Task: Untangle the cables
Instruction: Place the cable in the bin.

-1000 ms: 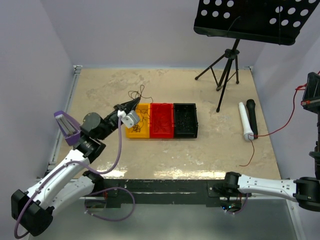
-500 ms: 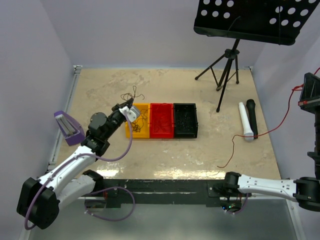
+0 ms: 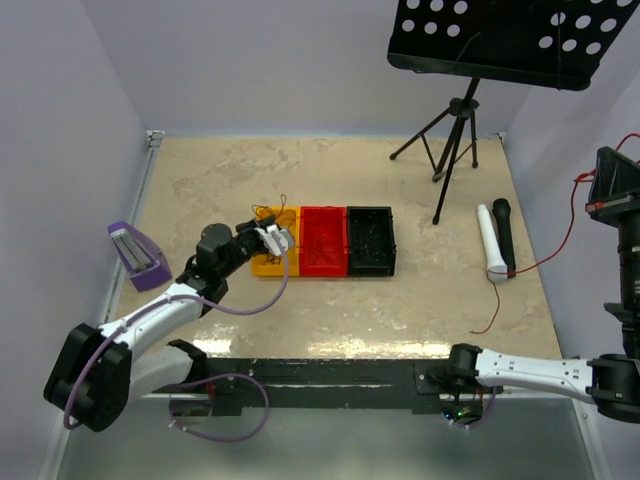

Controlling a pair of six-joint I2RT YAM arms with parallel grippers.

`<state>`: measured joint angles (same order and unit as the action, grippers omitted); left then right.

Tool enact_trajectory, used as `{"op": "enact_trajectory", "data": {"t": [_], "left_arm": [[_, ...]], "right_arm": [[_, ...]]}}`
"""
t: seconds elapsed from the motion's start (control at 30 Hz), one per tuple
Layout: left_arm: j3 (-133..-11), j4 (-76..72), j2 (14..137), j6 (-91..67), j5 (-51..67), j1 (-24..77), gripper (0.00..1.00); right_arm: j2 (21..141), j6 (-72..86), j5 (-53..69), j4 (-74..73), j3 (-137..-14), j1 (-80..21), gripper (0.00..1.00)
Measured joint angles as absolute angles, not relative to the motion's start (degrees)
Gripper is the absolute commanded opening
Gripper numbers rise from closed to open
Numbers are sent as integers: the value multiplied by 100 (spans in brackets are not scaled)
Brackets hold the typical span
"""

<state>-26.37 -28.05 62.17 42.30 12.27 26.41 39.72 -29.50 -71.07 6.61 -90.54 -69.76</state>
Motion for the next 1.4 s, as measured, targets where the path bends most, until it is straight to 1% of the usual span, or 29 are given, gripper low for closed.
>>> {"op": "enact_trajectory", "data": {"t": [0.3,0.6,0.7,0.93,1.1,1.13,1.17,1.4], "left_arm": [[-2692,-2764,7216,4429,1347,2641,0],[-3605,-2506,8259,4392,1586,2641,0],[-3715,-2423,8532,4394,1551,2641,0],[-3671,-2075,8691,4281,1411,2641,0],[-3667,-1927,8691,3885,1459,2641,0],[-3667,-1857,8691,3798,1481,2641,7],[-3667,-1798,8691,3726,1507,2641,16],[-3673,-1448,8552,3203,1656,2641,28]], "right_arm": [[3944,-2893,-7094,661,-8748,-6987,0],[3918,-2849,-7035,777,-8462,-6997,0],[3896,-2816,-6973,775,-8392,-7011,0],[3865,-2783,-6945,779,-8385,-7011,0],[3854,-2781,-6945,792,-8385,-7011,0],[3854,-2783,-6945,794,-8383,-7011,0],[3854,-2781,-6945,799,-8381,-7011,0],[3859,-2781,-6945,823,-8350,-7013,0]]}}
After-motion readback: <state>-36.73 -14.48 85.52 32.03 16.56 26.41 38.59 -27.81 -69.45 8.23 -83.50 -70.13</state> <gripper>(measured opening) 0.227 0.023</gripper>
